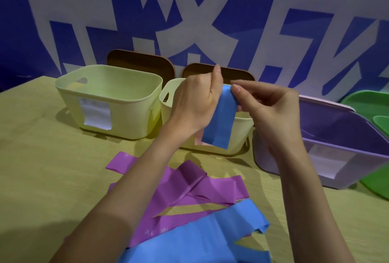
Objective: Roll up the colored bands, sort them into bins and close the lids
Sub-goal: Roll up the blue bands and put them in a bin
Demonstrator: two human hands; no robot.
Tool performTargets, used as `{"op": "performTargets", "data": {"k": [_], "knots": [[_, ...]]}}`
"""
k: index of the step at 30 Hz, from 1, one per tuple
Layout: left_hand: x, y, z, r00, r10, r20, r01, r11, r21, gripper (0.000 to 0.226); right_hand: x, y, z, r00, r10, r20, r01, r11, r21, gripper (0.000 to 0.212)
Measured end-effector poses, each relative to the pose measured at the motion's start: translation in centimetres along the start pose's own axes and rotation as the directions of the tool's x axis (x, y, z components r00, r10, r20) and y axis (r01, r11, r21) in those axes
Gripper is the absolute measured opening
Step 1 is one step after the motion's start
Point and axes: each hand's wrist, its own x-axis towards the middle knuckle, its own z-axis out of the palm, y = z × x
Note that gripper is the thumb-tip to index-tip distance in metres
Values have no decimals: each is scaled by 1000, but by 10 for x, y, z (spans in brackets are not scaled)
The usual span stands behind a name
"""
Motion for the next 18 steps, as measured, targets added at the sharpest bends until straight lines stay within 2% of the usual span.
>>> {"op": "performTargets", "data": {"k": [3,6,9,11,14,16,18], "knots": [[3,-3,-1,999,-49,23,50,996,-75,53,-1,1,1,990,-133,51,139,979,-151,20],[7,-2,-4,987,-123,104,135,985,-112,58,-1,2,2,981,-187,50,194,962,-194,19],[6,0,-5,983,-144,109,156,982,-107,61,0,2,4,993,-117,-1,116,985,-131,16],[2,1,-5,995,-79,57,82,995,-55,59,0,2,4,999,-10,-40,9,999,-44,13],[0,2,-5,999,47,-3,-46,992,118,50,1,2,0,994,105,-43,-100,989,105,11],[1,1,-4,998,59,-20,-56,991,124,50,0,0,-1,996,85,-28,-82,992,96,10],[2,0,-2,998,36,-43,-33,997,68,52,-1,-2,0,1000,1,-19,0,1000,30,10]]}}
